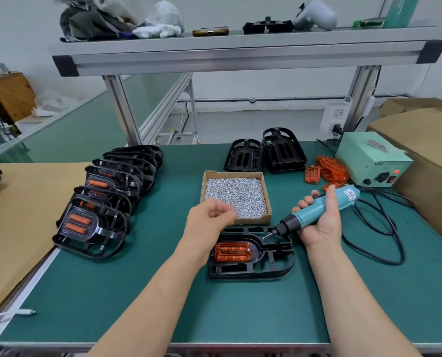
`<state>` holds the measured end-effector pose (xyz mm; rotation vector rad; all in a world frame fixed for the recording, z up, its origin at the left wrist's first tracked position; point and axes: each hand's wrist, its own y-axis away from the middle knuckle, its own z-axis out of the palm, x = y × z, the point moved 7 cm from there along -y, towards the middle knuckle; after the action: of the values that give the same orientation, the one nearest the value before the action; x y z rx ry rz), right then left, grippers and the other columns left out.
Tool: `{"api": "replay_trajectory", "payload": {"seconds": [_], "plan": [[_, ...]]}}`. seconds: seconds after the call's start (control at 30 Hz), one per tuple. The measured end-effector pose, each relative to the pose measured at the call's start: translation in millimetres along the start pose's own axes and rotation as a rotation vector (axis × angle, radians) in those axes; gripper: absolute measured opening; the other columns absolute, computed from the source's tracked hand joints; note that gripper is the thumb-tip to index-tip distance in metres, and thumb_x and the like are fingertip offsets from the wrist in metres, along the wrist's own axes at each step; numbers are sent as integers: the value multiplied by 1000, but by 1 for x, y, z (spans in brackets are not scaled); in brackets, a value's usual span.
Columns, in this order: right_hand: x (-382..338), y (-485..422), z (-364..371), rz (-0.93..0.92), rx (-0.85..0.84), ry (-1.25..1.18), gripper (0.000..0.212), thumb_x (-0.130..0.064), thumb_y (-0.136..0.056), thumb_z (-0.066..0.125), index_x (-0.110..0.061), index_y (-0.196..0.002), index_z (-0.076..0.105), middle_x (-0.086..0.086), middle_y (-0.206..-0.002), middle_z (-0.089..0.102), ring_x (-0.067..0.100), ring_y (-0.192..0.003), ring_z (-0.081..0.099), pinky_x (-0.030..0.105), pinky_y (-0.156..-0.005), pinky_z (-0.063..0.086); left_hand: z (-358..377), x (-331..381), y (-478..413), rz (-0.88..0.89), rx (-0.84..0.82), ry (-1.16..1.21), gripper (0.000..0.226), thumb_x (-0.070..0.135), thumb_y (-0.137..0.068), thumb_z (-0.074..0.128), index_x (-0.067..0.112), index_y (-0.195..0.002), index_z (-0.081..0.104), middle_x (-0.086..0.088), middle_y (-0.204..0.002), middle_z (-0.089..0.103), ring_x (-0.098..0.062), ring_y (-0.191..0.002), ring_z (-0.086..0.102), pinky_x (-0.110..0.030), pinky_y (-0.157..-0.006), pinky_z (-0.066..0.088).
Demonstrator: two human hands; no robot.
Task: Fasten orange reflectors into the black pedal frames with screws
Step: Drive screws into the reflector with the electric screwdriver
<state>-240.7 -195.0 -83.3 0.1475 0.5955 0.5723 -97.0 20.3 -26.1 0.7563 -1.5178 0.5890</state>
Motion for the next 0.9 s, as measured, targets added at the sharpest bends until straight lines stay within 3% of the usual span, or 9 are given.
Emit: {"api": "replay_trajectory", "payload": {"seconds": [0.13, 0.37, 0.5, 0.63, 0.9], "plan": [[2, 12, 7, 1, 37, -42, 35, -52, -89, 69, -20, -78, 58, -7, -63, 52, 9, -52, 47, 22, -53, 40, -8, -7, 20, -94, -16, 218, 14, 0, -78, 78, 13, -79, 73, -12, -82, 69, -19, -77, 59, -33, -74, 46], [-8, 47, 45, -96, 24, -56, 32, -46, -90, 69, -21, -75, 56, -6, -64, 53, 9, -54, 48, 23, -58, 40, 6, -14, 40, -196, -71, 472, 15, -8, -80, 70, 6, -81, 70, -12, -82, 71, -15, -72, 65, -21, -65, 52], [-19, 66, 58, -193, 14, -3, 27, -44, -90, 71, -23, -83, 55, -7, -76, 53, 8, -62, 49, 24, -62, 40, 13, -17, 46, -255, -107, 624, 12, -6, -77, 70, 4, -83, 67, -12, -81, 72, -13, -69, 65, -20, -61, 53], [-20, 78, 63, -224, 10, 20, 35, -42, -89, 73, -20, -104, 51, -5, -86, 52, 9, -66, 50, 25, -66, 41, 12, -17, 49, -245, -126, 622, 20, 2, -63, 76, 6, -80, 67, -12, -81, 70, -13, -70, 64, -21, -63, 52], [-19, 89, 69, -254, 13, 23, 39, -40, -88, 75, -18, -109, 51, -3, -91, 54, 8, -65, 53, 24, -70, 44, 16, -14, 53, -240, -173, 637, 16, 5, -60, 78, 10, -73, 72, -12, -83, 71, -14, -71, 64, -22, -66, 52]]}}
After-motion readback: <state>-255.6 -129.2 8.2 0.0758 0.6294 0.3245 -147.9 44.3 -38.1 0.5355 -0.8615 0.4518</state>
